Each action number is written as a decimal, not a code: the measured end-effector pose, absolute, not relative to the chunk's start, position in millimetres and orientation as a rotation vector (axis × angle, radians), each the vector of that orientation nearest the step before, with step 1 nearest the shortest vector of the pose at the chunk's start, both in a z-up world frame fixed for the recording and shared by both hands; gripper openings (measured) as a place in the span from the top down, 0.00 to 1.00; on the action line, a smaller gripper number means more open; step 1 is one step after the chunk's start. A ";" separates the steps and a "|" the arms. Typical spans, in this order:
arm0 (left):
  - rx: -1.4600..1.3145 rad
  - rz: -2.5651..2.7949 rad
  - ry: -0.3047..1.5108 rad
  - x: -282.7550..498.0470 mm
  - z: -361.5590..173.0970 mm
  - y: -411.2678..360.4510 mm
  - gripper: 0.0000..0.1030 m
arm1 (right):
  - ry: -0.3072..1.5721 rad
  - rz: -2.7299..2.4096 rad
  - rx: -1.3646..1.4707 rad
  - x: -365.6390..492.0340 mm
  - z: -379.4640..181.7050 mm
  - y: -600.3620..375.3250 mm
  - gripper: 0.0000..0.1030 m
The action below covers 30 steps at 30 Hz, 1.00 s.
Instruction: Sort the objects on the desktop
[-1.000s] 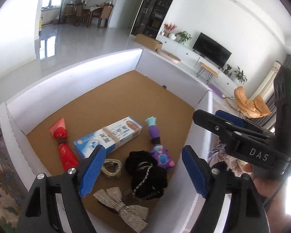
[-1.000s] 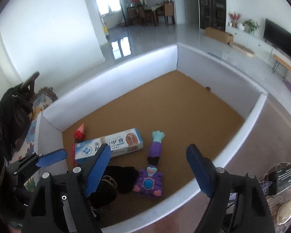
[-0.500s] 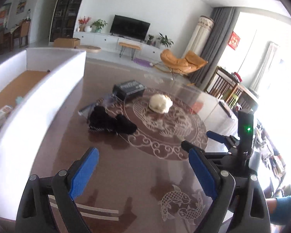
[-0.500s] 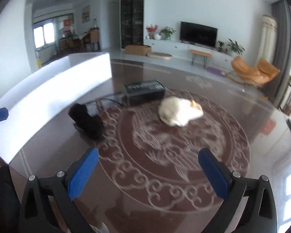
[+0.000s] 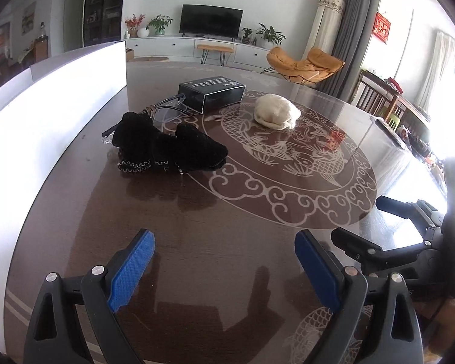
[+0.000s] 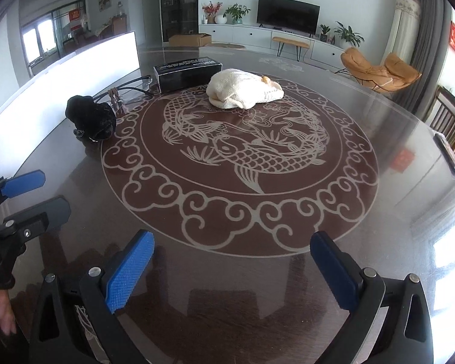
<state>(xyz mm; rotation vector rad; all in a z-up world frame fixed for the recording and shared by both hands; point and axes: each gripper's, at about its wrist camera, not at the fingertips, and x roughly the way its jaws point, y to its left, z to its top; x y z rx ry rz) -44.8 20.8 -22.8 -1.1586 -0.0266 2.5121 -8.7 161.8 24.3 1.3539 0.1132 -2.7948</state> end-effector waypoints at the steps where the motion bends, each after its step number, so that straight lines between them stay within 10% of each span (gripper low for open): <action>1: -1.166 2.503 -0.038 -45.4 -22.9 19.5 0.08 | 0.117 -2.791 1.364 -9.5 23.1 160.9 0.00; 30: -1.174 2.452 -0.132 -47.2 -28.8 15.0 0.08 | 0.050 -2.756 1.420 -10.5 18.3 167.5 0.00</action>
